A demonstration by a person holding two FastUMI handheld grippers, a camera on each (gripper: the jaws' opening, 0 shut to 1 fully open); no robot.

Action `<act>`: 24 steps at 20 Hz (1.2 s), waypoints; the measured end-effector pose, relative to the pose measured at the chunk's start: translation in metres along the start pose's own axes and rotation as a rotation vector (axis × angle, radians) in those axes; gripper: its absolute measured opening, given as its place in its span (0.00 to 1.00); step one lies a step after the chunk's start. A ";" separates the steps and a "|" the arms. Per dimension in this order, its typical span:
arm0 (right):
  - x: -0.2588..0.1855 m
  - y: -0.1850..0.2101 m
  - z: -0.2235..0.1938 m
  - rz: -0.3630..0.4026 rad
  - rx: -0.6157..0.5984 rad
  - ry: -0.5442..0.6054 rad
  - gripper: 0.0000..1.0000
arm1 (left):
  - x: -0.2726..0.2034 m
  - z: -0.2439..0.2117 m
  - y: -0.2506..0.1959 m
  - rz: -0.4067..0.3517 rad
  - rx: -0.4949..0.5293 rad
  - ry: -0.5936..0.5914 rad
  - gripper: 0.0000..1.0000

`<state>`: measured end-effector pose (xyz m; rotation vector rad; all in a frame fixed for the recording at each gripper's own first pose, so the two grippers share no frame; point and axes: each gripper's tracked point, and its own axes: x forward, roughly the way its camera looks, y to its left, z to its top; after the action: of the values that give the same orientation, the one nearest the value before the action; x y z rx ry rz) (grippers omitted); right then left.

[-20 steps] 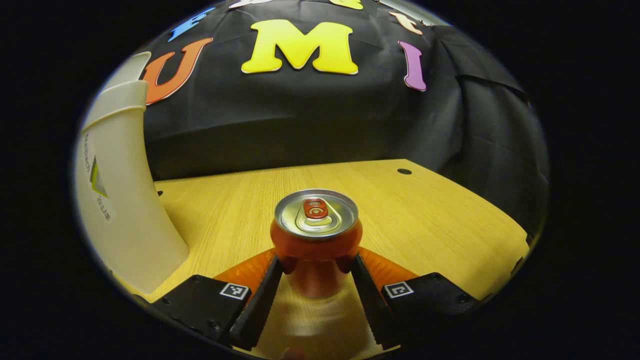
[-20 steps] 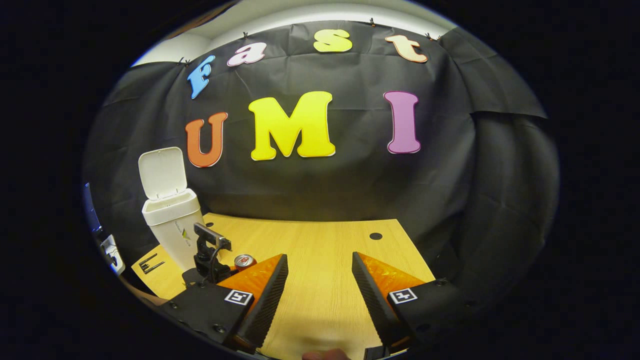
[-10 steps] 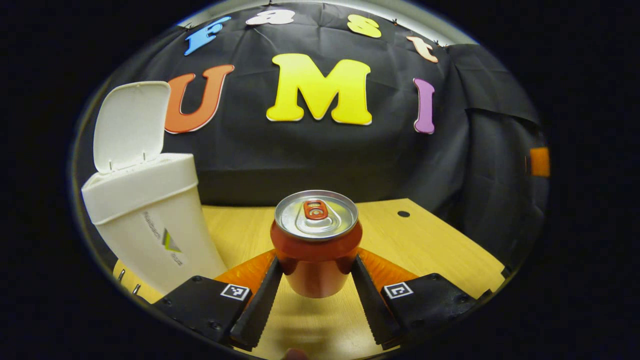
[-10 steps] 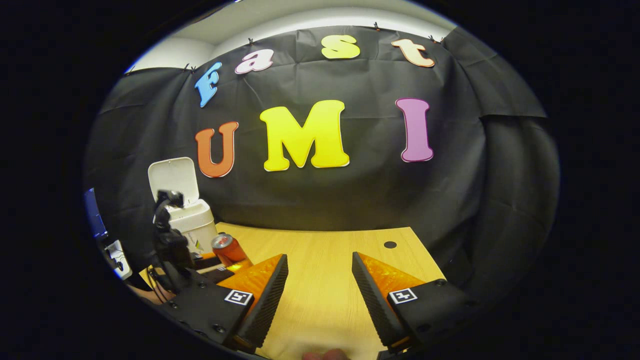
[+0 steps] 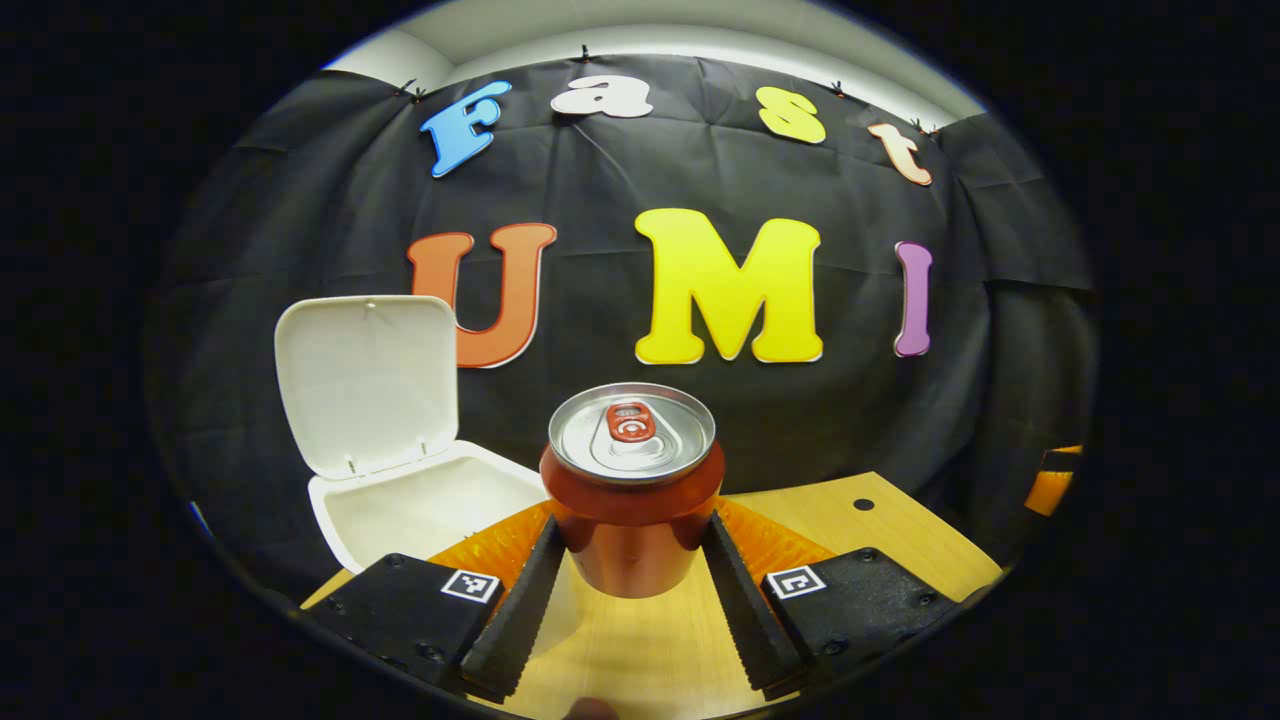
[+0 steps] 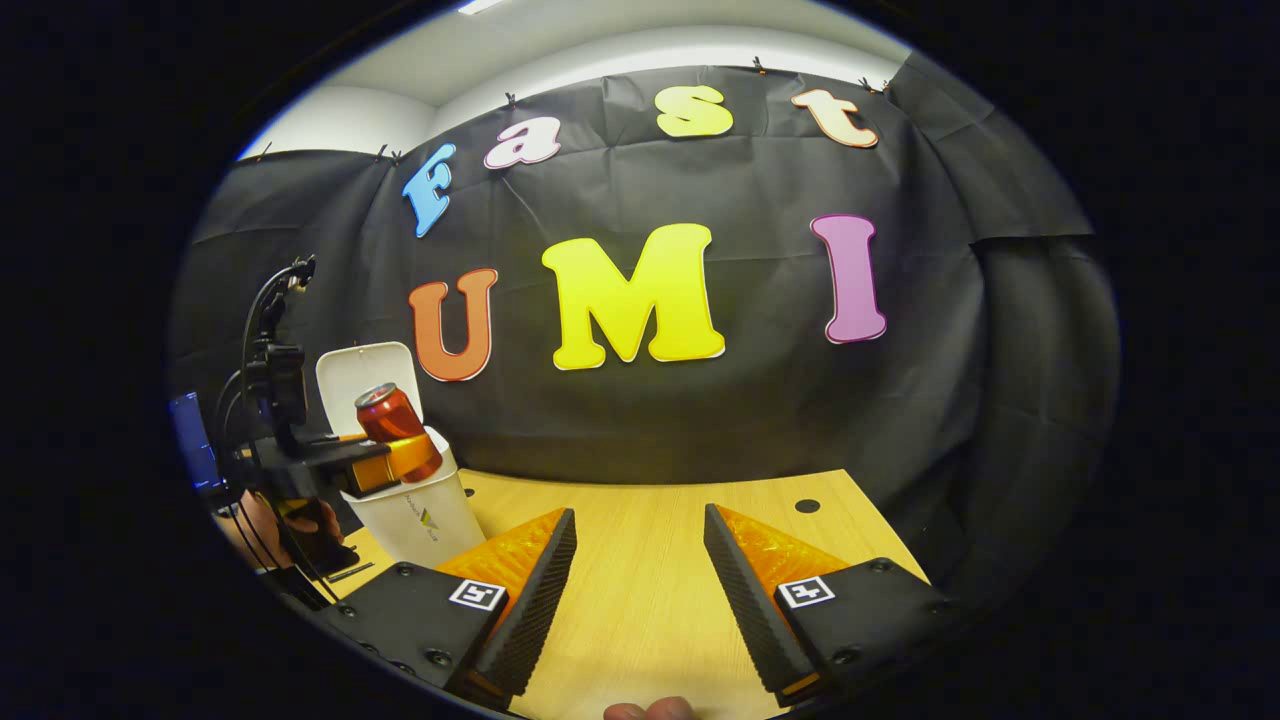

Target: Press the lid of the desktop garbage bin to open it, pick up the crumpled paper on the desktop and throw it into the bin, then pick up the pop can on the desktop and drop it into the bin, and finally close the garbage bin lid.

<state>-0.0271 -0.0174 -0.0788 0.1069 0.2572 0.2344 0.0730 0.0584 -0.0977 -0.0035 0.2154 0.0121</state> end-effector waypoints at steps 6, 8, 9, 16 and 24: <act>0.005 0.016 0.007 -0.008 -0.010 -0.015 0.83 | 0.015 0.016 0.097 0.168 -0.055 0.032 0.82; 0.007 0.020 0.008 -0.015 -0.014 -0.015 0.83 | 0.021 0.010 0.120 0.206 -0.046 0.057 0.82; 0.009 0.023 0.008 -0.017 -0.013 -0.015 0.83 | 0.027 0.003 0.131 0.219 -0.042 0.076 0.82; 0.019 0.054 0.010 -0.008 -0.022 -0.006 0.83 | 0.053 -0.027 0.163 0.274 -0.052 0.170 0.83; 0.022 0.060 0.000 -0.023 0.003 0.012 0.83 | 0.055 -0.028 0.158 0.262 -0.064 0.179 0.98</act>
<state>-0.0198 0.0457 -0.0762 0.1057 0.2702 0.2119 0.1187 0.2169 -0.1376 -0.0400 0.3935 0.2807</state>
